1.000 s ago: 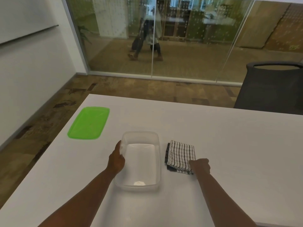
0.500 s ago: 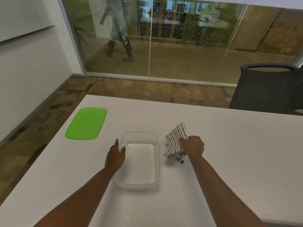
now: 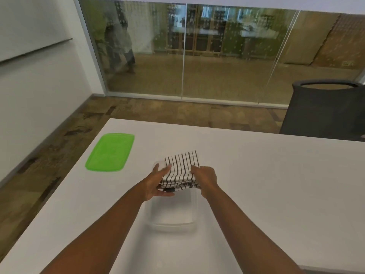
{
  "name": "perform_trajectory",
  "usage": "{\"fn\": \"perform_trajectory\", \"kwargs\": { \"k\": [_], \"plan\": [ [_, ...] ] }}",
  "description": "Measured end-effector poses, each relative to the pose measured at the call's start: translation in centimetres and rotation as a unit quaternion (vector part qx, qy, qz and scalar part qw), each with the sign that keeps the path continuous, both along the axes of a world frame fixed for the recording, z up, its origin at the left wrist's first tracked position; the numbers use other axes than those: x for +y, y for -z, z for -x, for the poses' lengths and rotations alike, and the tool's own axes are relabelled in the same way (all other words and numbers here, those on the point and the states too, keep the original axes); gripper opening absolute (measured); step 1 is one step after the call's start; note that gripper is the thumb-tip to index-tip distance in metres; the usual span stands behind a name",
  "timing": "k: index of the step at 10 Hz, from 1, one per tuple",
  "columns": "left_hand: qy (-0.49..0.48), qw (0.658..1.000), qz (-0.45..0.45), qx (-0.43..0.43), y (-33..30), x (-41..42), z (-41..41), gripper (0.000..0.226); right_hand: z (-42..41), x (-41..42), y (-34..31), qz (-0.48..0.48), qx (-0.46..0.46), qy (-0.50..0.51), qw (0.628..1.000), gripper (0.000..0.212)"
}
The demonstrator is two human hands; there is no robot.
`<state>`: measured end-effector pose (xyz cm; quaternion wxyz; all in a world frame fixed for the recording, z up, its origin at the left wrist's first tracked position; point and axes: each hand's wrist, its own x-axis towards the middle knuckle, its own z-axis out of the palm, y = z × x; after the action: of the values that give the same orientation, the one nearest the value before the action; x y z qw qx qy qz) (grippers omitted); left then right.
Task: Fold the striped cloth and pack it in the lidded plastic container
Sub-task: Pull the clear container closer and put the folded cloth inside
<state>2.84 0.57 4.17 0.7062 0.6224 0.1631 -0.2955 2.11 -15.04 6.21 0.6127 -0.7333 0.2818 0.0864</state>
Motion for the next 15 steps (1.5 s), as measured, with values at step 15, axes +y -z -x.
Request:
{"fn": "perform_trajectory", "kwargs": {
  "k": [15],
  "plan": [
    [0.159, 0.655, -0.656, -0.339, 2.0, 0.7, -1.0, 0.030, 1.6, 3.1, 6.7, 0.517, -0.036, -0.434, 0.737, 0.028]
  ]
}}
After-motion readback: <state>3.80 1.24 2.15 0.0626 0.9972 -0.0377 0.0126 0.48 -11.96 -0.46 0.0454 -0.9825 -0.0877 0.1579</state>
